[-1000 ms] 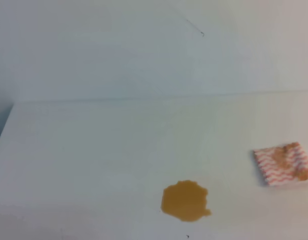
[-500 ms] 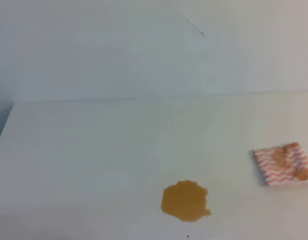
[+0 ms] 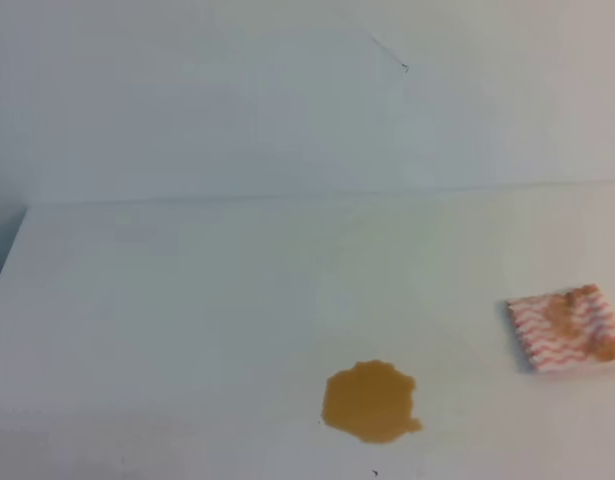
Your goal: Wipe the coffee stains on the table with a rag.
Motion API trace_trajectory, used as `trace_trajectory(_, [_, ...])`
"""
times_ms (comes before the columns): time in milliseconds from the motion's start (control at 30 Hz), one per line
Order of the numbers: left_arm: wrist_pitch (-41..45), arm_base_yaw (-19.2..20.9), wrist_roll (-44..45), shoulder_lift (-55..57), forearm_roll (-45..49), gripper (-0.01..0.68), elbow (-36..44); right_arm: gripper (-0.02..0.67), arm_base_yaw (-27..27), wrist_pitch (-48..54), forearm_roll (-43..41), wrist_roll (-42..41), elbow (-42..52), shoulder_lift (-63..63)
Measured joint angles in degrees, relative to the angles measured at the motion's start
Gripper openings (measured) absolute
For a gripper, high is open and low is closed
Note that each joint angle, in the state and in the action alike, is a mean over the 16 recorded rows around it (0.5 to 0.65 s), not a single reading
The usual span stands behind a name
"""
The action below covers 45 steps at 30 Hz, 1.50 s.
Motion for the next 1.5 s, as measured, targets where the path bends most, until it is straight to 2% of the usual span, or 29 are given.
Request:
trace_trajectory(233, [0.0, 0.0, 0.0, 0.0, 0.0, -0.001, 0.0, 0.000, 0.0, 17.5, 2.5, -6.5, -14.7, 16.1])
trace_trajectory(400, [0.0, 0.0, 0.0, 0.0, 0.0, -0.001, 0.0, 0.000, 0.0, 24.2, 1.8, -6.7, -23.1, 32.6])
trace_trajectory(733, [0.0, 0.0, 0.0, 0.0, 0.0, -0.001, 0.0, -0.001, 0.0, 24.1, 0.7, -9.0, -32.6, 64.9])
trace_trajectory(1000, [0.0, 0.0, 0.0, 0.0, 0.0, -0.001, 0.0, 0.012, 0.0, 21.6, 3.0, -12.1, -35.3, 81.1])
trace_trajectory(1167, [0.0, 0.0, 0.0, 0.0, 0.0, -0.001, 0.0, 0.084, 0.0, 21.5, 8.2, -16.3, -36.5, 86.3])
trace_trajectory(1500, [0.0, 0.0, 0.0, 0.0, 0.0, -0.001, 0.0, 0.297, 0.8, 27.1, 20.1, -26.6, -43.7, 95.3])
